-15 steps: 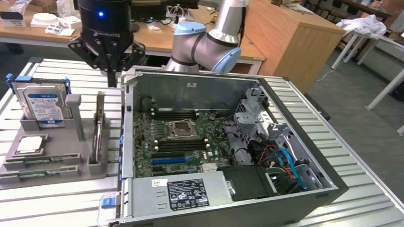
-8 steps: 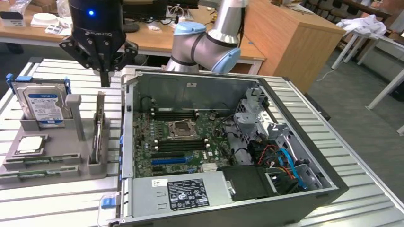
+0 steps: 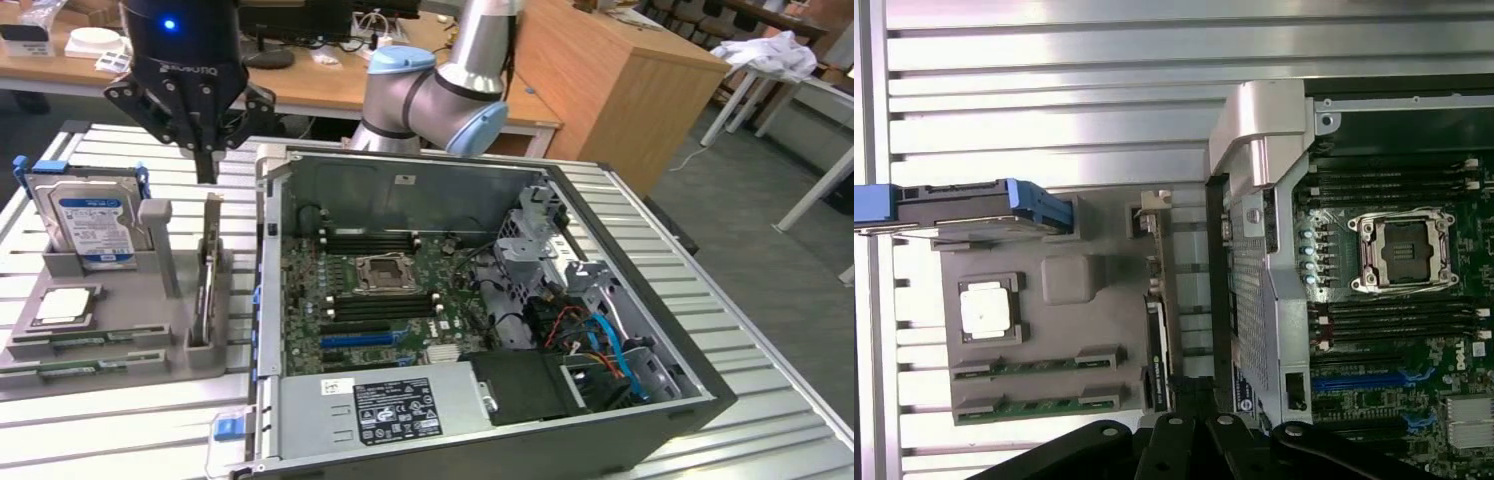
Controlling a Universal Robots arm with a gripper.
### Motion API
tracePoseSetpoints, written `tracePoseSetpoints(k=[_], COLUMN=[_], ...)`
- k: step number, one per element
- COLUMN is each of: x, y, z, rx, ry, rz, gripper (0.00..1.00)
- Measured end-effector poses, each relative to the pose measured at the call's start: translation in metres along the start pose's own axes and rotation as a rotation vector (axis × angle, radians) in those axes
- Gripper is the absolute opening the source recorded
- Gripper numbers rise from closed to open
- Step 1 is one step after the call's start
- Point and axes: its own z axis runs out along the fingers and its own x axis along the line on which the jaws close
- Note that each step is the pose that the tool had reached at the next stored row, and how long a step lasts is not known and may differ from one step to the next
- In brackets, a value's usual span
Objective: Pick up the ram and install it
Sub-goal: 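Reach for the ram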
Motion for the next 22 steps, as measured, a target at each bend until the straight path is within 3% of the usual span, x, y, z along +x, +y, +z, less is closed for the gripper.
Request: tracePoseSetpoints(k=[22], x=[0.045], y=[-0.0020], z=[0.0004], rx=[0.0001], ry=[0.0006], rz=[-0.001], gripper=[0.11])
